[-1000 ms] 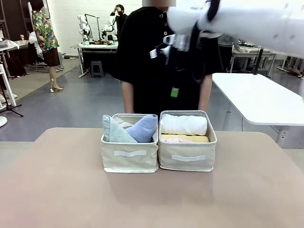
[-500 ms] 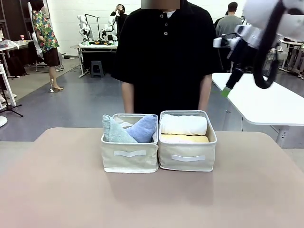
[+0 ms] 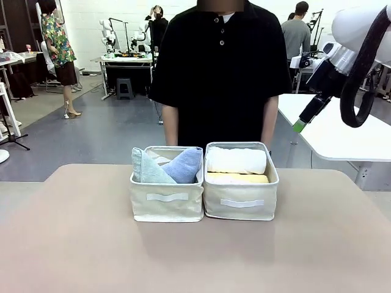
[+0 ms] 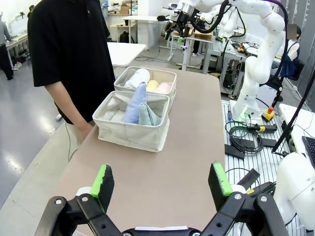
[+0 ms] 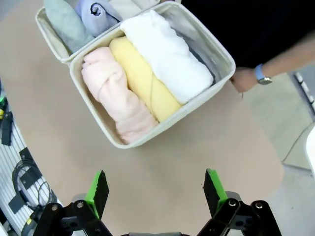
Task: Sort the towels based on their folding style.
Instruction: Pick up another triangle-folded towel from the table and place it in the left Fabric basket.
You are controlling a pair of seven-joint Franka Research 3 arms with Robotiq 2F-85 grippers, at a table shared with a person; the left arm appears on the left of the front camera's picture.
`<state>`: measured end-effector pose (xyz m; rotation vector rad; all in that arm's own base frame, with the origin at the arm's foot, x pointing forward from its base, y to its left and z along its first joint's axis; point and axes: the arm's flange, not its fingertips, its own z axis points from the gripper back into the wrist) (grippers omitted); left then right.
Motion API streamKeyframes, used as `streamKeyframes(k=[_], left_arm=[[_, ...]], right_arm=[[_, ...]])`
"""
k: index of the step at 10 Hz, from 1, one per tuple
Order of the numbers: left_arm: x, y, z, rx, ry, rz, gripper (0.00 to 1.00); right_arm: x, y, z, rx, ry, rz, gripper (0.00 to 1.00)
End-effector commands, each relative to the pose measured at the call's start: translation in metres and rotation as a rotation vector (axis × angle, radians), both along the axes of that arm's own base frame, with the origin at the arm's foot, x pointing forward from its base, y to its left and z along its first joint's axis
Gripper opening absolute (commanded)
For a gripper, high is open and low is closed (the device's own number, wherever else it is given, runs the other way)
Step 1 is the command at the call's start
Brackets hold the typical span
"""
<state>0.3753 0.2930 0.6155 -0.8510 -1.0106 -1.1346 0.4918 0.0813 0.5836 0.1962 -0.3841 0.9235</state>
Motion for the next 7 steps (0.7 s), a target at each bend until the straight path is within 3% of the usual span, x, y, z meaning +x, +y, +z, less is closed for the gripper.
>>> streamKeyframes(k=[1, 5, 7], left_arm=[[-0.002, -0.002, 0.003, -0.006, 0.008, 0.014, 1.0], [-0.002, -0.002, 0.003, -0.006, 0.008, 0.014, 1.0], [-0.002, -0.002, 0.003, -0.006, 0.008, 0.014, 1.0]], right_arm=[[-0.002, -0.003, 0.004, -0.014, -0.009, 0.033, 1.0], [-0.001, 0.001, 0.004, -0.002, -0.01, 0.013, 1.0], [-0.026, -0.058, 0.049, 0.133, -0.085, 0.073, 1.0]])
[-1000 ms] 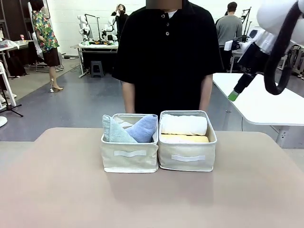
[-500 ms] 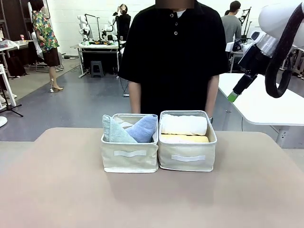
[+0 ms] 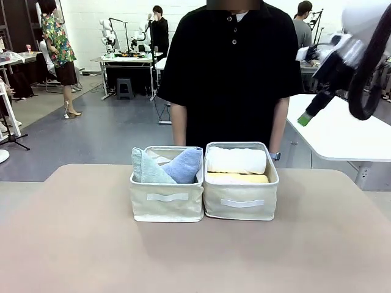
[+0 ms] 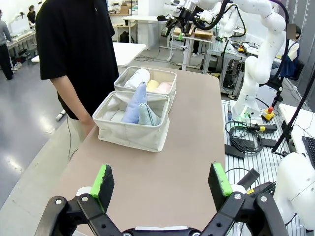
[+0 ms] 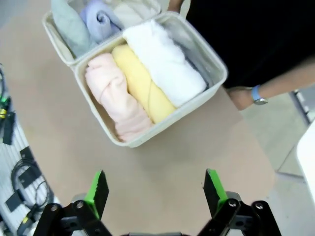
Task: Sort the towels based on their folding style.
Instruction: Pick up another triangle-folded towel from the table and place it in the left Fabric basket.
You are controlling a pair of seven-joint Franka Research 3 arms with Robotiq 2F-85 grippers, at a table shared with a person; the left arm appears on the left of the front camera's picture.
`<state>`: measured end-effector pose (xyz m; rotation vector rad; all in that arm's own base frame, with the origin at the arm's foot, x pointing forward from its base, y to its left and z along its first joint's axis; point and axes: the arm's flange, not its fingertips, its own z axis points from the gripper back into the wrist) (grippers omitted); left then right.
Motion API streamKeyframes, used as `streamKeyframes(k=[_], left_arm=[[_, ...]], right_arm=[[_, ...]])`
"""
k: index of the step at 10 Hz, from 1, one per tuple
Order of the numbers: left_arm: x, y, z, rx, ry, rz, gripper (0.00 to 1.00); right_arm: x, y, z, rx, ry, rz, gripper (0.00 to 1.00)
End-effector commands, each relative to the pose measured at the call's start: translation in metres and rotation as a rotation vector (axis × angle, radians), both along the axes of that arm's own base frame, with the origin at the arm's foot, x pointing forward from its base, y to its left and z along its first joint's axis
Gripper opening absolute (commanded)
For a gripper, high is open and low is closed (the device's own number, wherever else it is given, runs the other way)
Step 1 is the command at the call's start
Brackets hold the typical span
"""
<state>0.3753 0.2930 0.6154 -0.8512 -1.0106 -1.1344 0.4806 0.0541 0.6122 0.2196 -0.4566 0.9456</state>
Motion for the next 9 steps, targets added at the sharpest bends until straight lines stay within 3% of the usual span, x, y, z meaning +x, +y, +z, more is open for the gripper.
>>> streamKeyframes(k=[1, 5, 7, 9], left_arm=[[-0.002, -0.002, 0.003, -0.006, 0.008, 0.014, 1.0], [-0.002, -0.002, 0.003, -0.006, 0.008, 0.014, 1.0], [-0.002, -0.002, 0.003, -0.006, 0.008, 0.014, 1.0], [-0.002, -0.002, 0.003, -0.006, 0.008, 0.014, 1.0]], right_arm=[[-0.022, -0.072, 0.038, 0.179, -0.044, 0.042, 1.0], [-0.042, -0.211, 0.057, 0.467, -0.03, 0.203, 1.0], [-0.054, -0.267, 0.056, 0.516, -0.055, 0.234, 1.0], [-0.071, -0.308, 0.06, 0.588, -0.213, 0.273, 1.0]])
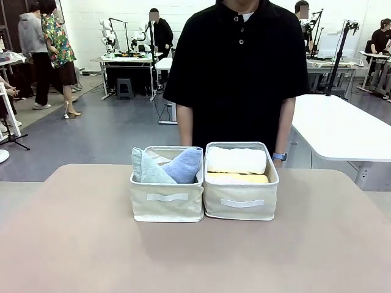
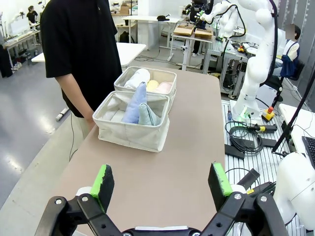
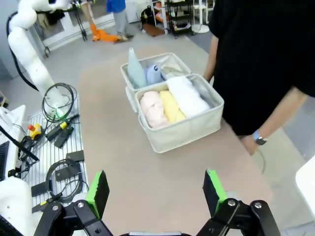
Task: Sort the towels based on their folding style.
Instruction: Pick up another triangle-folded towel from the table and place it in the left Fabric basket.
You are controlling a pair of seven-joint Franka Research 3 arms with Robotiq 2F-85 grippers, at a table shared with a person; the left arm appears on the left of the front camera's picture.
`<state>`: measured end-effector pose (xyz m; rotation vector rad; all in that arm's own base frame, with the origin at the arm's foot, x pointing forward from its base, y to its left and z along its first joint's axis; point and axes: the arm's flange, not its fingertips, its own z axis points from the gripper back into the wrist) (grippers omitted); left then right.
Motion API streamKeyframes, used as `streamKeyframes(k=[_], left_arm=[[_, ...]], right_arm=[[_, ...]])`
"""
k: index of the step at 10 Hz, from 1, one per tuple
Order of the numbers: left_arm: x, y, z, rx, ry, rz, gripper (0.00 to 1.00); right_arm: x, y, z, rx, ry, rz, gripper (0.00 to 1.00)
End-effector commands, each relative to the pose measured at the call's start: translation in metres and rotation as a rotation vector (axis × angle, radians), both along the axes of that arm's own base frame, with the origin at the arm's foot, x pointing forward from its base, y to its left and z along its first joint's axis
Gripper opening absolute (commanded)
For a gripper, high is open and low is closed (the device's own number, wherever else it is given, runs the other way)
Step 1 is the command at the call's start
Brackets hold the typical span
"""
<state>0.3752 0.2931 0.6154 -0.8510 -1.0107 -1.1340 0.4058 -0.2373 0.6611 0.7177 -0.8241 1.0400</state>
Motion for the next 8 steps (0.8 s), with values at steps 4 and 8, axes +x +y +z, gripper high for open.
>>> streamKeyframes(k=[4, 8], left_arm=[[-0.002, -0.002, 0.003, -0.006, 0.008, 0.014, 1.0], [-0.002, -0.002, 0.003, -0.006, 0.008, 0.014, 1.0]], right_arm=[[-0.01, -0.069, -0.001, 0.179, -0.097, -0.043, 1.0], [-0.019, -0.061, -0.003, 0.133, -0.107, -0.054, 1.0]])
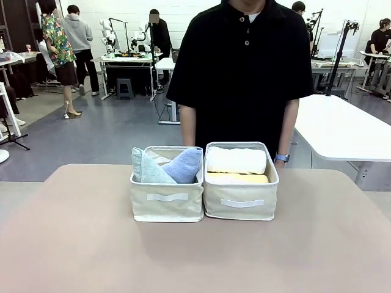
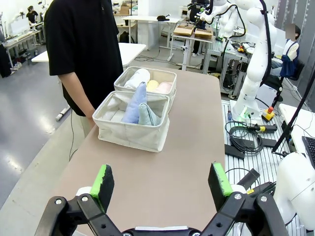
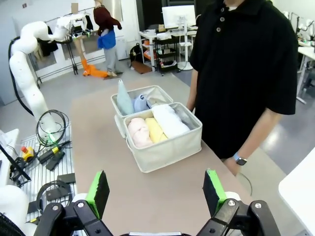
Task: Sort the towels based on their folding style.
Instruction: Pick up another triangle-folded towel from the table and place it in the left Fabric basket.
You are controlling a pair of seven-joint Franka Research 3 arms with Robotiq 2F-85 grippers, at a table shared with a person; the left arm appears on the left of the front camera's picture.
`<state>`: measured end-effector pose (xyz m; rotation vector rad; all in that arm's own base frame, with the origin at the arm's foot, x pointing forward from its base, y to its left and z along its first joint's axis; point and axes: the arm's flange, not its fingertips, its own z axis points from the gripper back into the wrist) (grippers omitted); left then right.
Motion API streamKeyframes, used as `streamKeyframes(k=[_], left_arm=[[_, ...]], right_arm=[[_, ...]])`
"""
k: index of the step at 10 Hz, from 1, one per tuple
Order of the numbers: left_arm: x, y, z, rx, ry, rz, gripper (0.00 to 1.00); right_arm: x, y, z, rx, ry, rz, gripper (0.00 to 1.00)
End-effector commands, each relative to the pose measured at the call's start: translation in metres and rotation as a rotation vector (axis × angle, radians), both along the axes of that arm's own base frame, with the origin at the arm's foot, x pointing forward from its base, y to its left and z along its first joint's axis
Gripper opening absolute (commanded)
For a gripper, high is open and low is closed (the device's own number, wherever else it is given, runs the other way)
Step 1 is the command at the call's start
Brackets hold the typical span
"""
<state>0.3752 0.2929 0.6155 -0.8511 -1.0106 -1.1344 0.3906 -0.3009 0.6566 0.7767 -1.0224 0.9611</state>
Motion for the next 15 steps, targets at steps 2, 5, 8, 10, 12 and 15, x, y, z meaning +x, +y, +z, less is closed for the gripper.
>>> streamKeyframes(k=[2, 5, 8, 10, 12, 15], left_arm=[[-0.0017, -0.0019, 0.0027, -0.006, 0.008, 0.014, 1.0], [-0.0017, -0.0019, 0.0027, -0.006, 0.008, 0.014, 1.0], [-0.0017, -0.0019, 0.0027, -0.006, 0.008, 0.014, 1.0], [-0.0017, -0.0019, 0.0027, -0.006, 0.008, 0.014, 1.0], [-0.0017, -0.0019, 0.0027, -0.006, 0.008, 0.014, 1.0], [-0.0017, -0.0019, 0.0027, -0.006, 0.008, 0.014, 1.0]], right_arm=[[-0.0041, 0.0027, 0.0016, -0.033, -0.007, 0.011, 1.0], [-0.0041, 0.0027, 0.0016, -0.033, -0.007, 0.011, 1.0], [-0.0041, 0.0027, 0.0016, -0.033, -0.007, 0.011, 1.0], [-0.0041, 0.0027, 0.0016, -0.033, -0.007, 0.011, 1.0], [-0.0041, 0.0027, 0.0016, -0.033, -0.007, 0.011, 1.0], [-0.0041, 0.0027, 0.0016, -0.033, -0.007, 0.011, 1.0]])
